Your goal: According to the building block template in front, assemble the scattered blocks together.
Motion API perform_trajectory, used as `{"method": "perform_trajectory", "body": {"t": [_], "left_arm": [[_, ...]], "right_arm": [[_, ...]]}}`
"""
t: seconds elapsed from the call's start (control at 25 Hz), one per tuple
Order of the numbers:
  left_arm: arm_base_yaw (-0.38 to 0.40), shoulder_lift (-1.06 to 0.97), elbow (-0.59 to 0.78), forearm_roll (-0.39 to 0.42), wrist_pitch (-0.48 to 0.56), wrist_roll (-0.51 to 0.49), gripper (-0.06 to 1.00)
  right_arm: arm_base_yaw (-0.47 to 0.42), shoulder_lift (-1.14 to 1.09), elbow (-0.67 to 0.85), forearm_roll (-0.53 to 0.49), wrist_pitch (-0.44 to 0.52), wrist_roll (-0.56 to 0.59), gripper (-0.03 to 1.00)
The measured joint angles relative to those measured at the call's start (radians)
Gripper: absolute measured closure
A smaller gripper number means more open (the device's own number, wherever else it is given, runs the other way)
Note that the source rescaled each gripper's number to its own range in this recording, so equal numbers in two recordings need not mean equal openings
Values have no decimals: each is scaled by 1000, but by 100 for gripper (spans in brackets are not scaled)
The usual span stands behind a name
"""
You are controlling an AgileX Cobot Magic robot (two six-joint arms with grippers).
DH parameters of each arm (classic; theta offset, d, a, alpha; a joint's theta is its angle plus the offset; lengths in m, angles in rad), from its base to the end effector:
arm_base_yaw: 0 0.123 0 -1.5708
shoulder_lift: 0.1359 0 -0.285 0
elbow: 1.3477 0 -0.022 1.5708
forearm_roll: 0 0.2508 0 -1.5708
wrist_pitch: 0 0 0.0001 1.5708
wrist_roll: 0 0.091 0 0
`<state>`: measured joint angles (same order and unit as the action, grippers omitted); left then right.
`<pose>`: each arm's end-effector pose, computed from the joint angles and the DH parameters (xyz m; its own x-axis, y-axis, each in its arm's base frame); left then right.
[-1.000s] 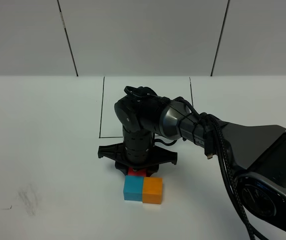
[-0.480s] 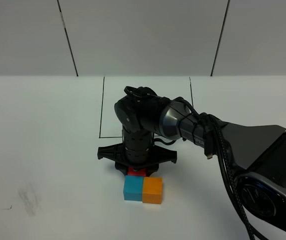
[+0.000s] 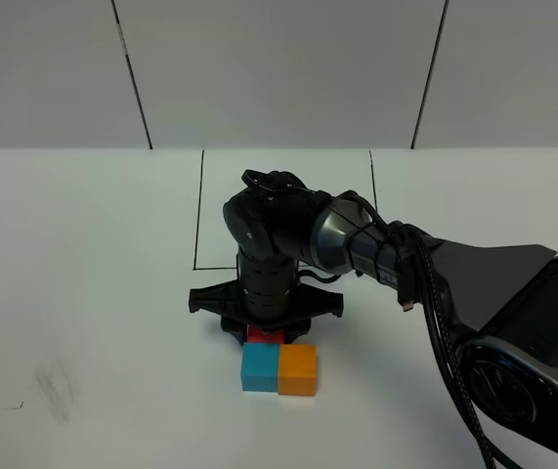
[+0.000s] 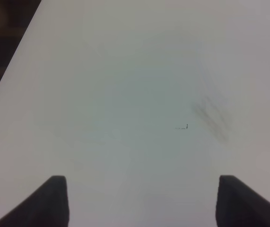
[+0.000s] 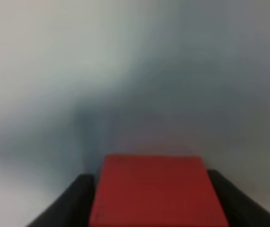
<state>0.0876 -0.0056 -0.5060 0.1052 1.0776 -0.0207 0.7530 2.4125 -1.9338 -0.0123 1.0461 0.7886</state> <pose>-0.0081 0.0077 0.2779 -0.4616 -0.0113 -0.8870 -0.1555 0.9855 0.0684 0.3571 0.3334 0.1168 -0.9942 0.0344 -0.1016 0.0256 0.9960 0.0862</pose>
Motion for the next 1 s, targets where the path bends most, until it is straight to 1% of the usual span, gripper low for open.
{"method": "perform_trajectory", "body": {"t": [0.16,0.24,0.28,0.32,0.44,0.64,0.68,0.8,0.88,1.0], "left_arm": [[0,0,0,0,0,0,26],[0,0,0,0,0,0,26],[0,0,0,0,0,0,26],[0,0,0,0,0,0,26],[0,0,0,0,0,0,26],[0,0,0,0,0,2,26],[0,0,0,0,0,2,26],[0,0,0,0,0,2,26],[0,0,0,0,0,2,26],[0,0,0,0,0,2,26]], "right_arm": [[1,2,-4,5,-13,-55,42],[1,4,-20,4,0,-78,31],[1,6,-35,1,20,-92,28],[1,6,-58,-5,50,-102,27],[1,6,-173,-56,144,-133,26],[1,-45,-348,-131,158,-227,25],[1,-67,-366,-165,159,-248,25],[-4,-139,-391,-325,161,-339,25],[-24,-198,-392,-412,163,-411,25],[-73,-278,-392,-454,164,-503,25]]}}
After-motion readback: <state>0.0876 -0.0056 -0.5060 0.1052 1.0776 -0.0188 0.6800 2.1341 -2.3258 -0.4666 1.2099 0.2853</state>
